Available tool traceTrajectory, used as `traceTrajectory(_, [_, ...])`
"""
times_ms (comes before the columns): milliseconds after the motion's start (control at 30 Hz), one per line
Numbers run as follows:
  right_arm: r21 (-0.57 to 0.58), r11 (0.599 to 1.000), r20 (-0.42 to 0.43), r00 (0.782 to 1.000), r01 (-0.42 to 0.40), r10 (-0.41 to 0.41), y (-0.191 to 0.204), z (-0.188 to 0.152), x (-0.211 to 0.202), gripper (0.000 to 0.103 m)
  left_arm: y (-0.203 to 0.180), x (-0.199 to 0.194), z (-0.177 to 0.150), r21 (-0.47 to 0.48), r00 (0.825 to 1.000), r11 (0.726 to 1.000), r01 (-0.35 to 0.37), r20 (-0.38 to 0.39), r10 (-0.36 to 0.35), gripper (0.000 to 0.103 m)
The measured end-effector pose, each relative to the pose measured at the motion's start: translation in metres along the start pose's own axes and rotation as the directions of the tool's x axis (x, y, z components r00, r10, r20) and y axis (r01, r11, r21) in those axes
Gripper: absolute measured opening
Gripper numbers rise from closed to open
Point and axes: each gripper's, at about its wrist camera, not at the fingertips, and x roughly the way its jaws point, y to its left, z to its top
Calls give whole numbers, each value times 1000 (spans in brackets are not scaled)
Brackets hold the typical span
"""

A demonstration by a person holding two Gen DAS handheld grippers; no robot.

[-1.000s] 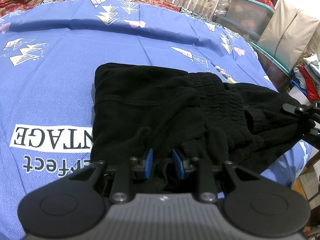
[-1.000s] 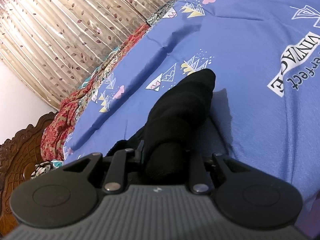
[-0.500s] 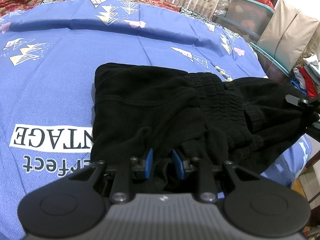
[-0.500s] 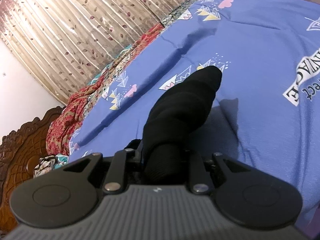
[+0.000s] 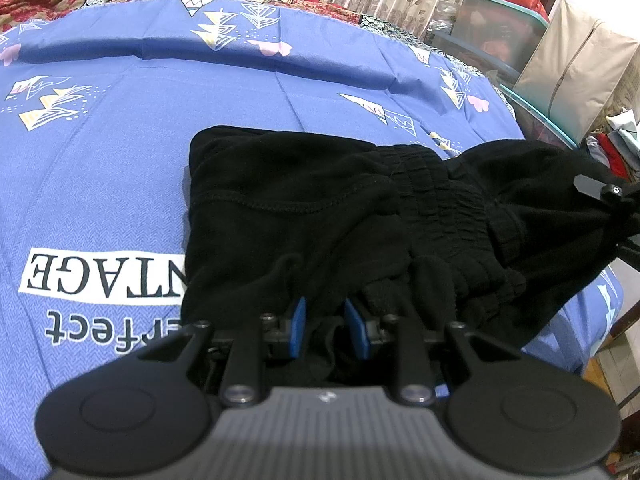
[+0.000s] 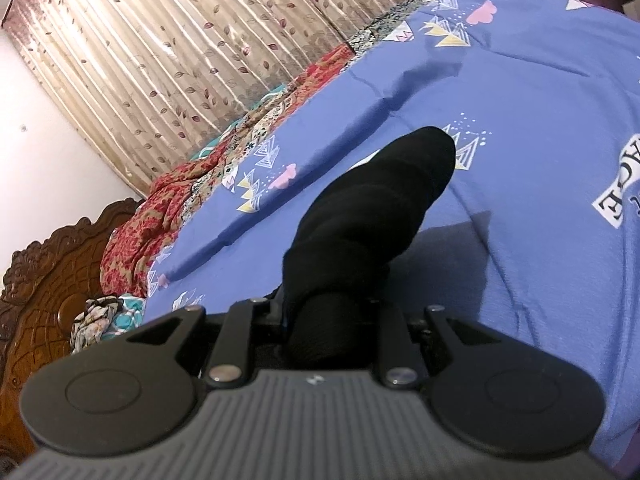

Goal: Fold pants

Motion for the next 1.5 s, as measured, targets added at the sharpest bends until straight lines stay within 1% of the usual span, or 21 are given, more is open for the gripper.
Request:
traceTrajectory(333, [-24, 999, -18, 999, -28, 27, 12, -1, 4, 24, -1, -4, 3, 11, 1000, 1000, 15, -4, -15, 25])
traceTrajectory(433, [-62, 997, -37, 998, -45, 43, 24, -3, 9, 24, 5, -19, 12, -41, 998, 997, 61, 10, -61, 41])
traceTrajectory(467, [-83, 995, -43, 998, -49, 46, 29, -4, 10, 24, 8, -27, 15, -60, 997, 996, 70, 32, -69, 49])
traceTrajectory(500, [-109, 992, -49, 997, -57, 52, 35, -5, 12, 24, 11, -37, 19, -77, 995, 994, 79, 58, -75, 53])
traceTrajectory(600, [-199, 977, -78, 995, -81, 67, 55, -10, 18, 24, 26, -60, 30, -138, 985, 980, 145, 118, -129, 56])
traceTrajectory(700, [-326, 939, -125, 989, -112, 74, 81, -20, 31, 24, 42, -77, 42, -195, 976, 968, 161, 176, -127, 61])
traceTrajectory(733, [-374, 918, -143, 986, -128, 80, 92, -25, 36, 24, 48, -80, 46, -214, 975, 964, 161, 188, -121, 62])
traceTrajectory(800, [-462, 867, -187, 976, -186, 110, 115, -35, 48, 22, 58, -81, 49, -248, 974, 957, 151, 200, -102, 67])
traceTrajectory(833, [-519, 828, -219, 970, -210, 108, 130, -44, 56, 22, 63, -80, 49, -265, 976, 954, 139, 198, -87, 68])
traceTrajectory(900, [-660, 727, -258, 966, -188, 16, 154, -68, 79, 21, 73, -75, 47, -313, 980, 942, 124, 186, -67, 69])
traceTrajectory(933, [-672, 713, -288, 958, -198, -5, 156, -77, 91, 21, 79, -73, 44, -336, 982, 934, 122, 179, -64, 69])
traceTrajectory(1000, [-623, 750, -370, 929, -223, -31, 146, -91, 118, 18, 86, -68, 41, -376, 986, 920, 108, 156, -52, 69])
traceTrajectory(1033, [-600, 770, -401, 914, -216, -56, 137, -97, 130, 17, 89, -65, 39, -386, 988, 917, 102, 146, -49, 69])
traceTrajectory(1100, [-536, 816, -434, 899, -215, -49, 126, -101, 137, 16, 90, -62, 39, -386, 990, 917, 98, 134, -50, 69])
traceTrajectory(1133, [-526, 822, -429, 903, -219, -34, 126, -101, 134, 16, 92, -60, 42, -378, 990, 920, 103, 132, -57, 69])
traceTrajectory(1233, [-554, 796, -412, 911, -244, -7, 134, -98, 121, 16, 88, -52, 55, -345, 986, 928, 143, 128, -104, 74])
traceTrajectory(1300, [-556, 792, -400, 916, -252, 11, 137, -95, 114, 16, 77, -40, 65, -316, 982, 932, 179, 117, -149, 90])
traceTrajectory(1367, [-551, 792, -390, 920, -264, 36, 144, -93, 109, 16, 67, -25, 75, -299, 980, 934, 195, 92, -175, 93])
traceTrajectory(1400, [-552, 788, -385, 921, -273, 49, 147, -93, 106, 16, 63, -18, 79, -301, 977, 929, 213, 78, -199, 91])
traceTrajectory(1433, [-558, 781, -381, 923, -281, 60, 149, -93, 101, 16, 62, -15, 80, -308, 972, 922, 234, 73, -222, 86])
traceTrajectory(1500, [-583, 755, -374, 924, -299, 77, 161, -93, 96, 16, 57, -7, 83, -305, 957, 908, 288, 53, -286, 25])
